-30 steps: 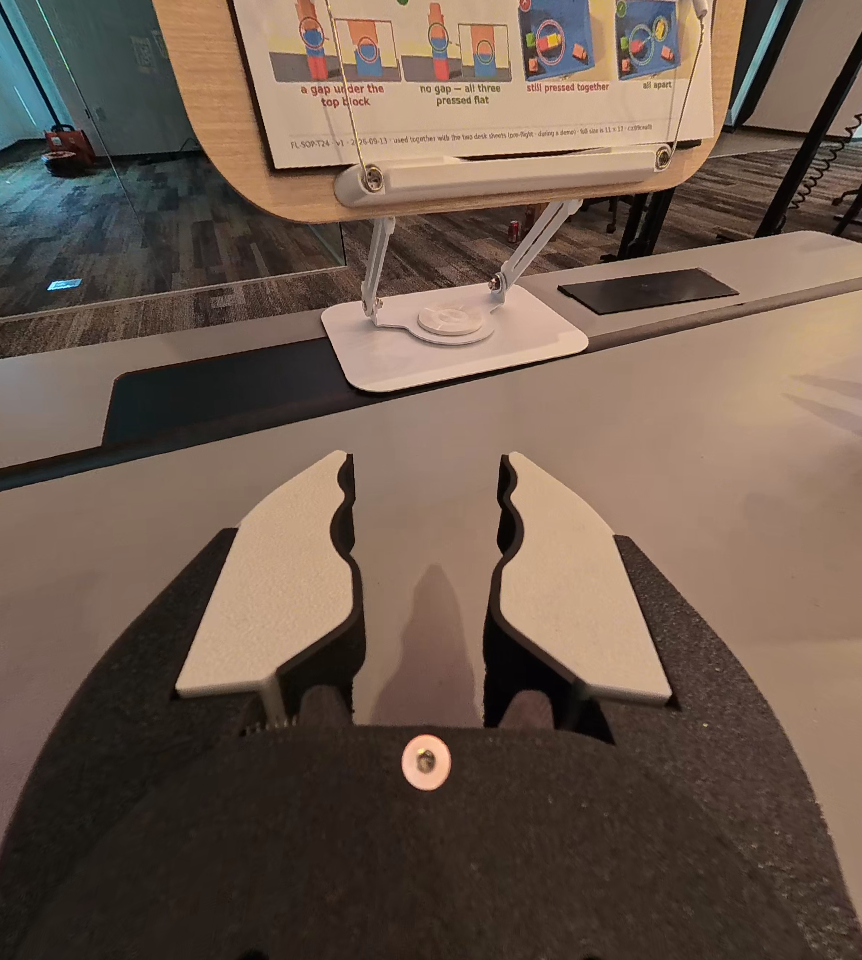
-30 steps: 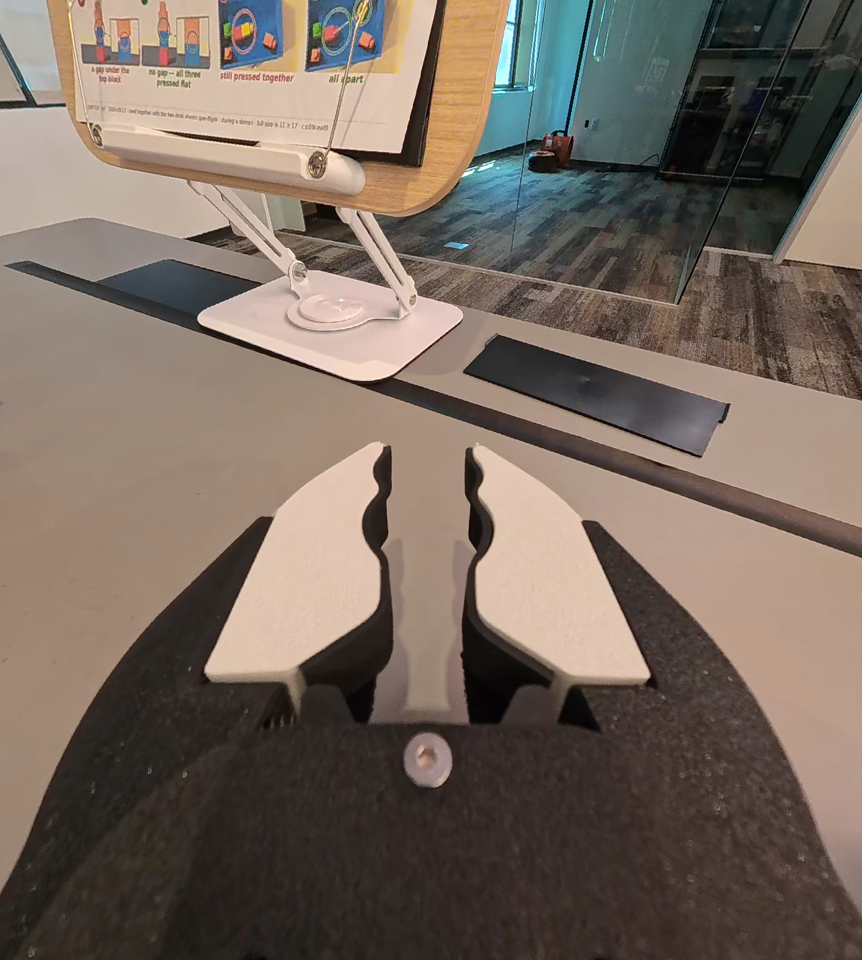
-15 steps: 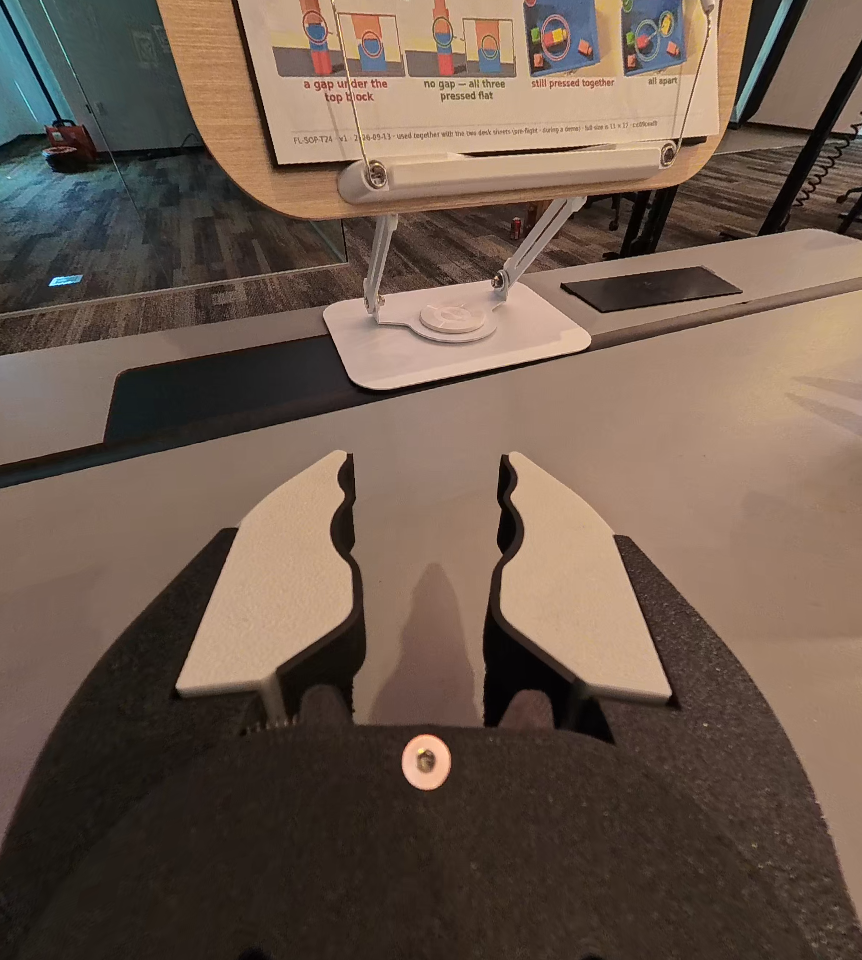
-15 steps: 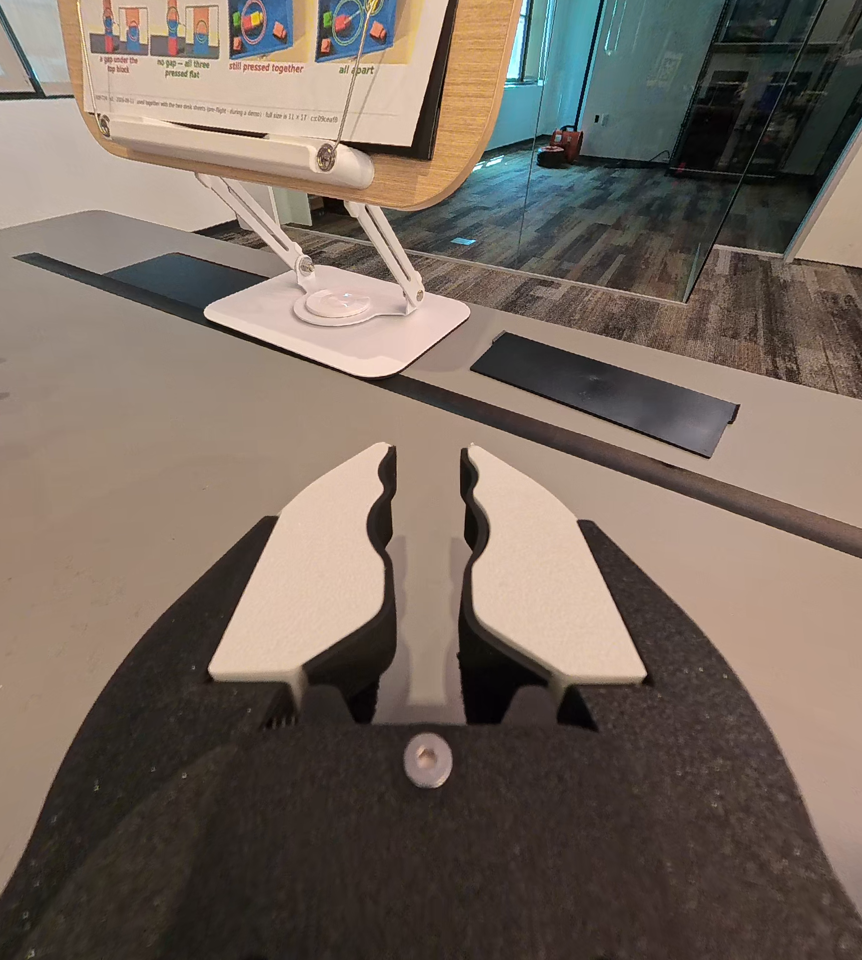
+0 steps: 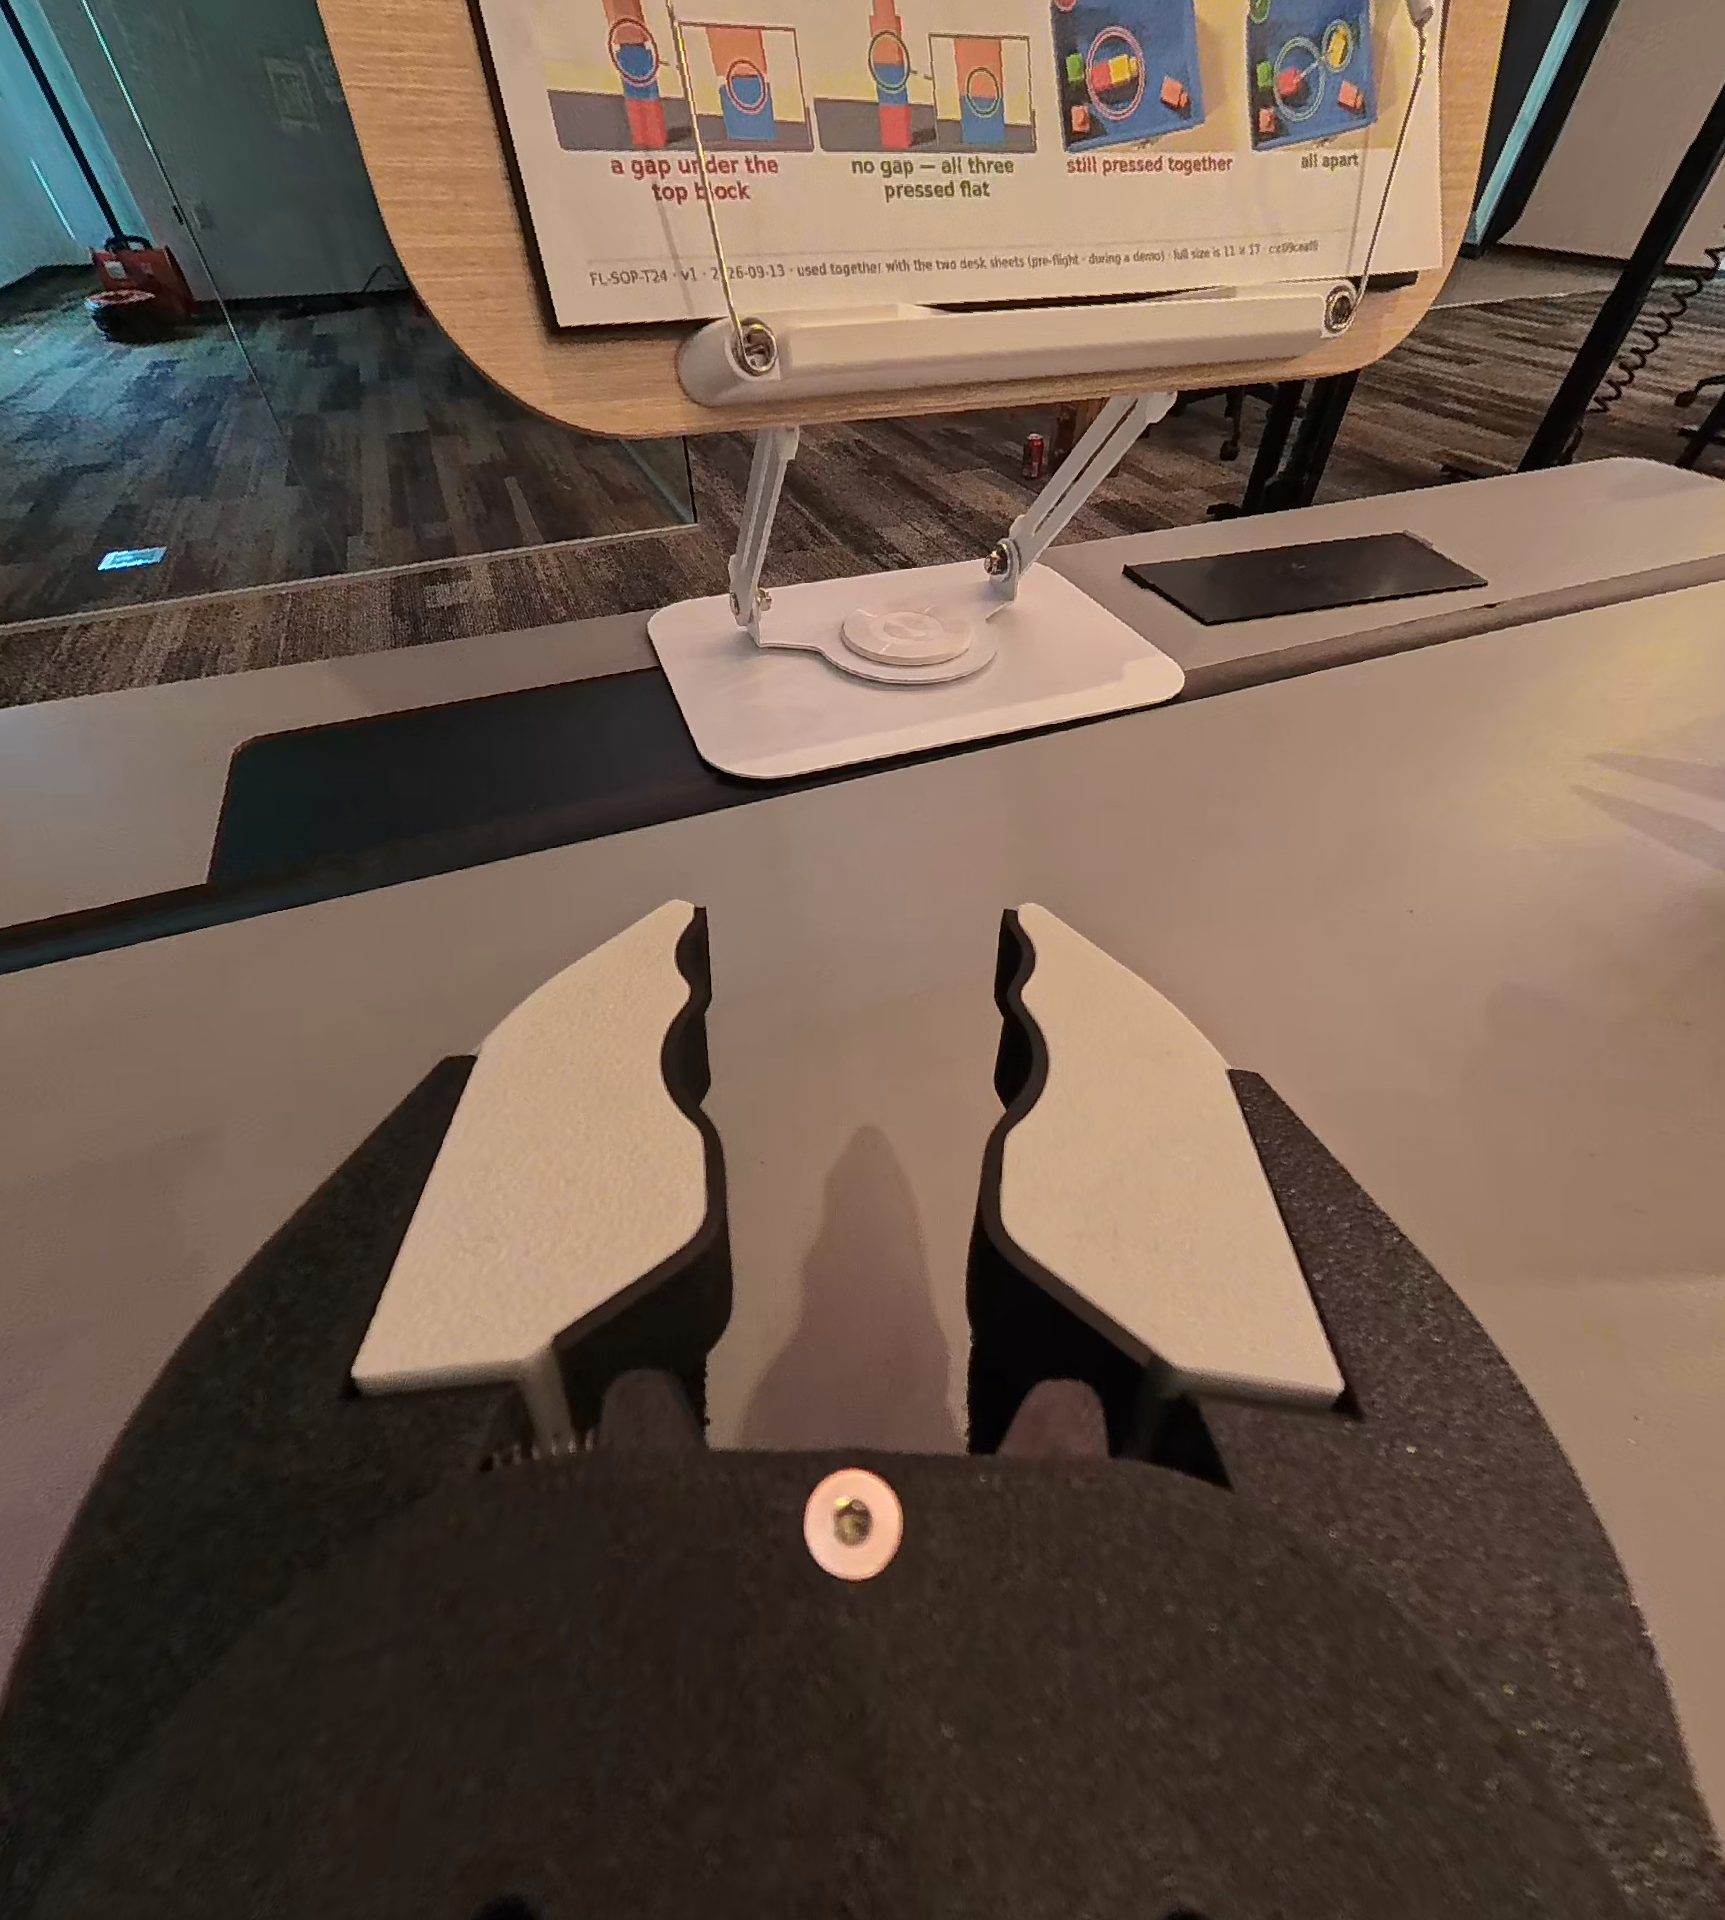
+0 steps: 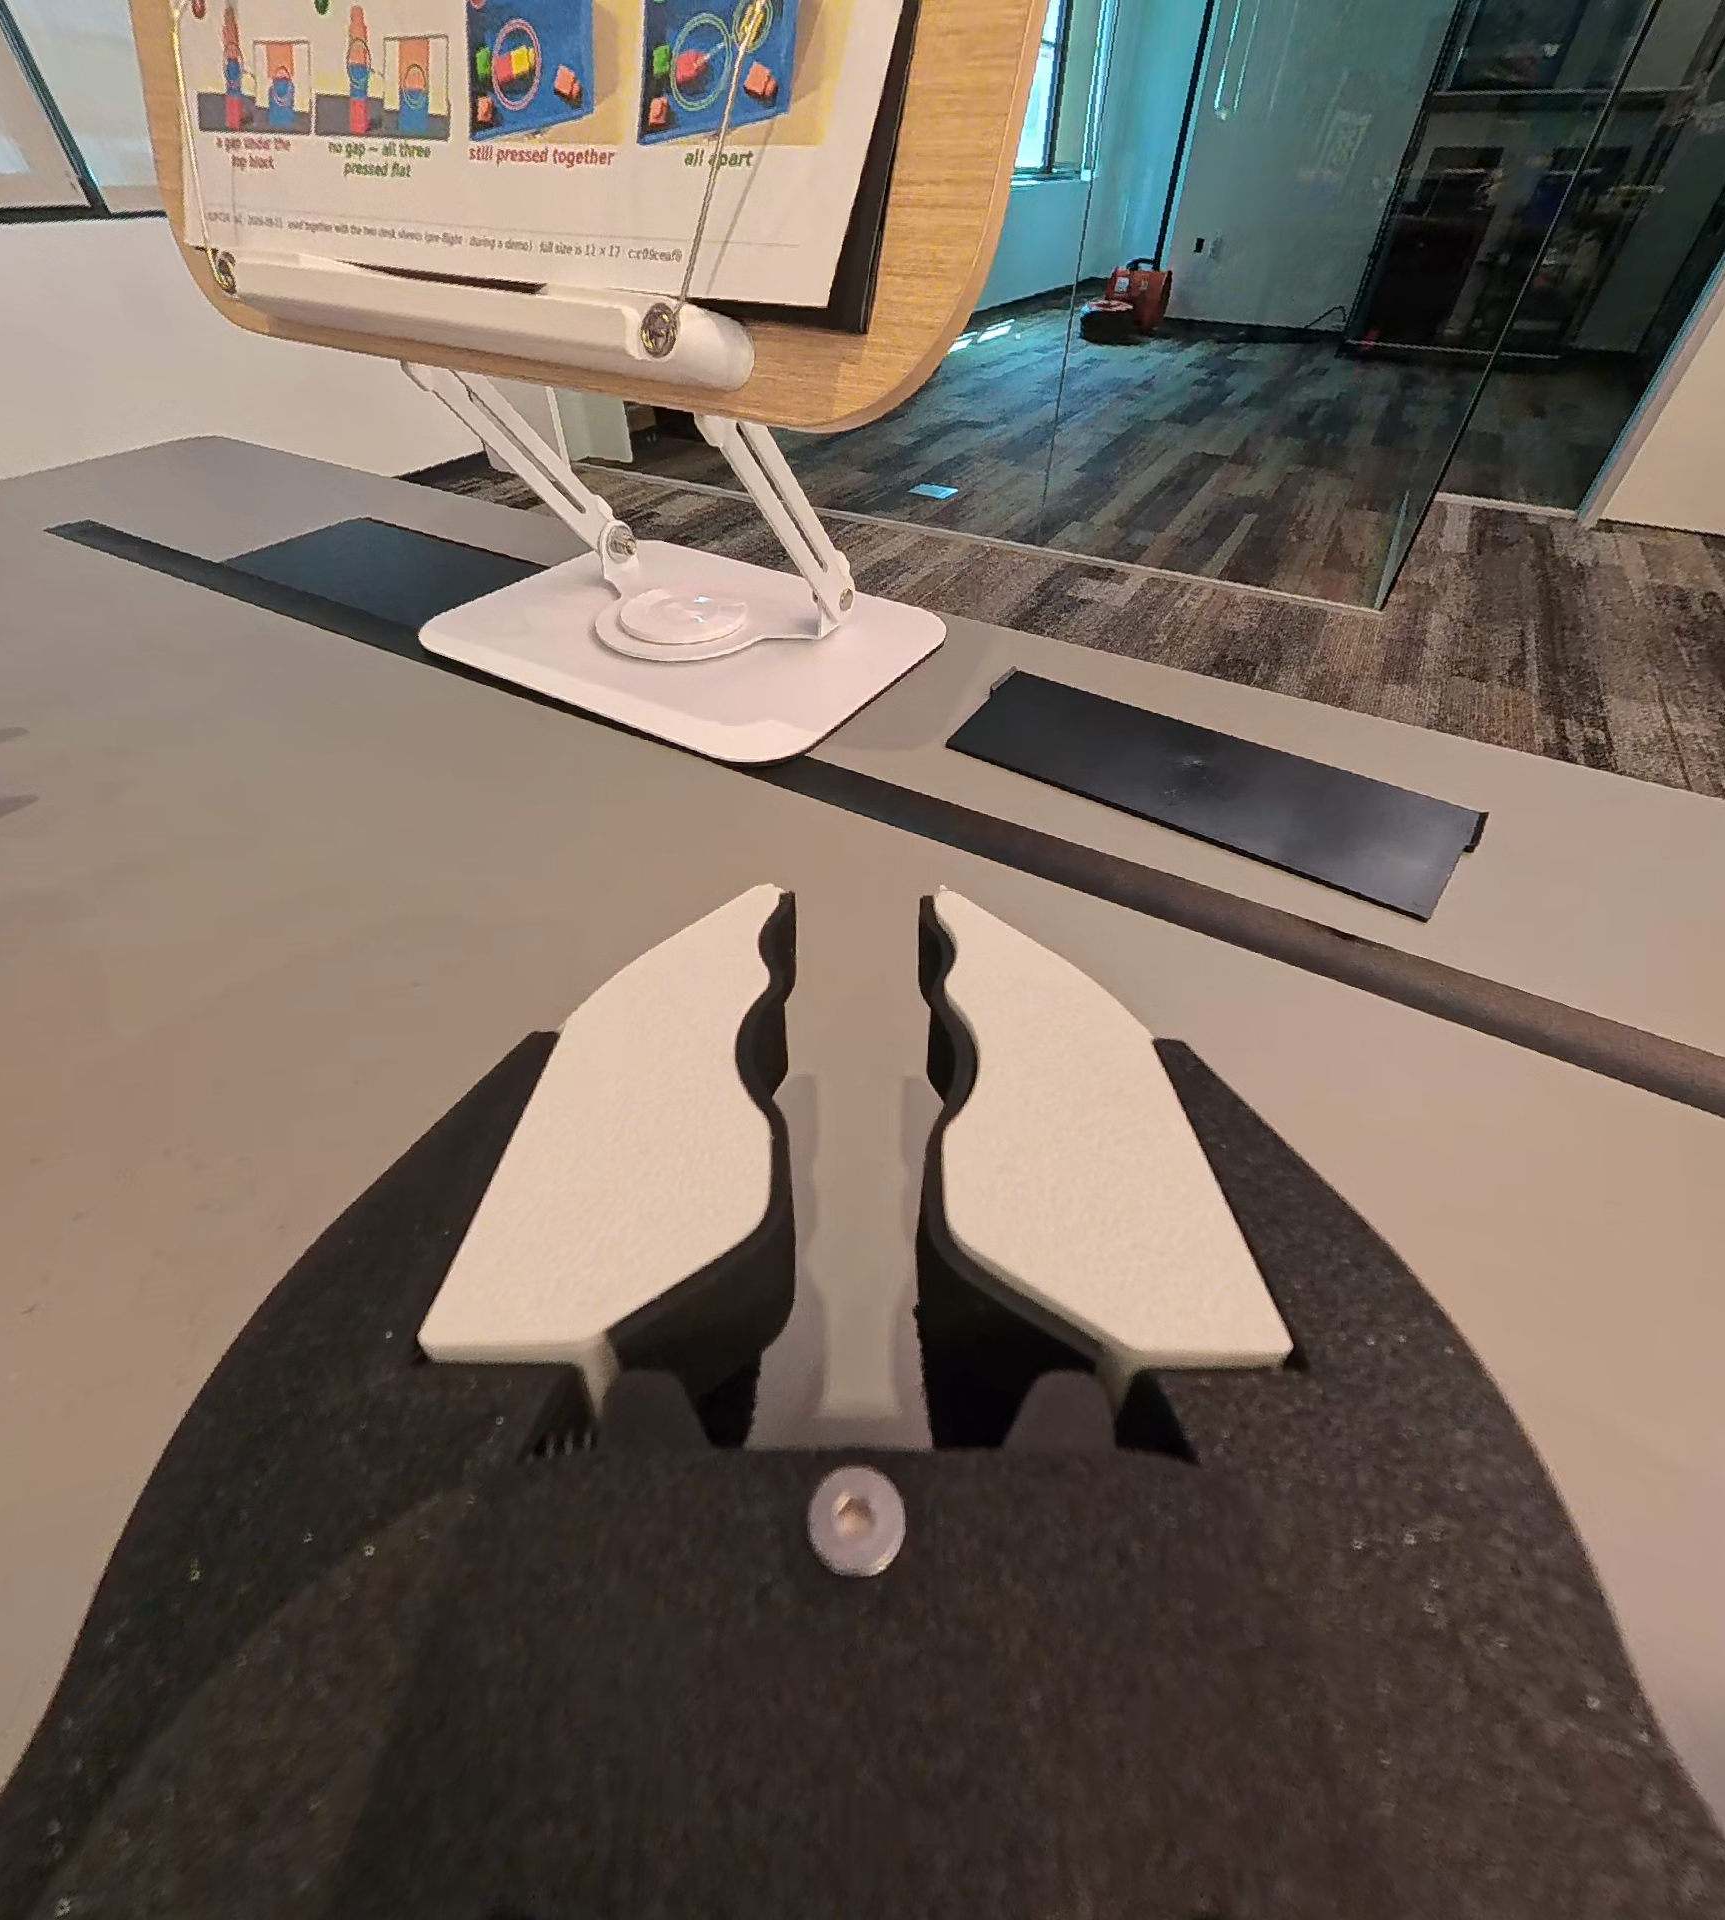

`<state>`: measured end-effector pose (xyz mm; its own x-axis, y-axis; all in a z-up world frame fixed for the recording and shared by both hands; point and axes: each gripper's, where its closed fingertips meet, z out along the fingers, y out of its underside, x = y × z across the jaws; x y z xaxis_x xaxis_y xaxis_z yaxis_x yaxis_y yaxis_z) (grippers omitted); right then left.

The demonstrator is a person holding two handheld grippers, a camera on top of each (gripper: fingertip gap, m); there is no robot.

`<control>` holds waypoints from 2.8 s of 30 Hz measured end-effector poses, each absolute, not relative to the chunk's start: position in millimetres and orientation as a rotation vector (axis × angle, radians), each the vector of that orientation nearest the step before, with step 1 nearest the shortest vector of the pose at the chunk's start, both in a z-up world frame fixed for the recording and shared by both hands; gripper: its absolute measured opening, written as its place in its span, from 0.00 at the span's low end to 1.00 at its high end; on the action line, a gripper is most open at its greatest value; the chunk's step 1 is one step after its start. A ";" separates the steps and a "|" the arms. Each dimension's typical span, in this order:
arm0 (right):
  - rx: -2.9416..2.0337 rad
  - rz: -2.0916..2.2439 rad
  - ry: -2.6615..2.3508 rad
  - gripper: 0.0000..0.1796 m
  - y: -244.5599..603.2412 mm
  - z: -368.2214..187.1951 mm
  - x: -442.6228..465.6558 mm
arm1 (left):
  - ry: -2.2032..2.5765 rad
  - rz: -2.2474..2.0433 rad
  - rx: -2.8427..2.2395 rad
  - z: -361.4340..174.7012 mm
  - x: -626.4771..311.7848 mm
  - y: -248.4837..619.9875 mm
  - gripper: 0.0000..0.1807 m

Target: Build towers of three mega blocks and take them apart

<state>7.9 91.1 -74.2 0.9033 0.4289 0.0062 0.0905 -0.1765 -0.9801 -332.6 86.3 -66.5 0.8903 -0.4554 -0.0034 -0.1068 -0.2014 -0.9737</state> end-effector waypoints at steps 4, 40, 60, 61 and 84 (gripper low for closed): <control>-1.740 0.319 -0.402 0.12 90.7 -74.8 6.9 | 0.427 -0.333 -1.762 -66.3 -332.6 86.1 0.29; -1.773 0.378 -0.407 0.12 88.6 -81.6 -1.2 | 0.345 -0.162 -1.685 50.6 -437.2 -44.7 0.20; -1.783 0.450 -0.384 0.13 86.0 -83.6 -5.0 | 0.017 0.071 -2.040 -50.0 -628.1 -64.3 0.33; -1.786 0.455 -0.383 0.13 86.1 -83.9 -5.0 | 0.018 0.084 -2.053 -53.5 -629.7 -61.9 0.33; -1.805 0.501 -0.367 0.13 87.7 -85.9 -2.1 | 0.017 0.119 -2.195 -96.8 -638.2 -33.2 0.22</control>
<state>-2.1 87.7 -85.9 0.8590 0.4898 -0.1494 -0.0058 -0.2824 -0.9593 -638.2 -33.2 -96.8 0.9953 0.0313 -0.0921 -0.0563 -0.5868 -0.8078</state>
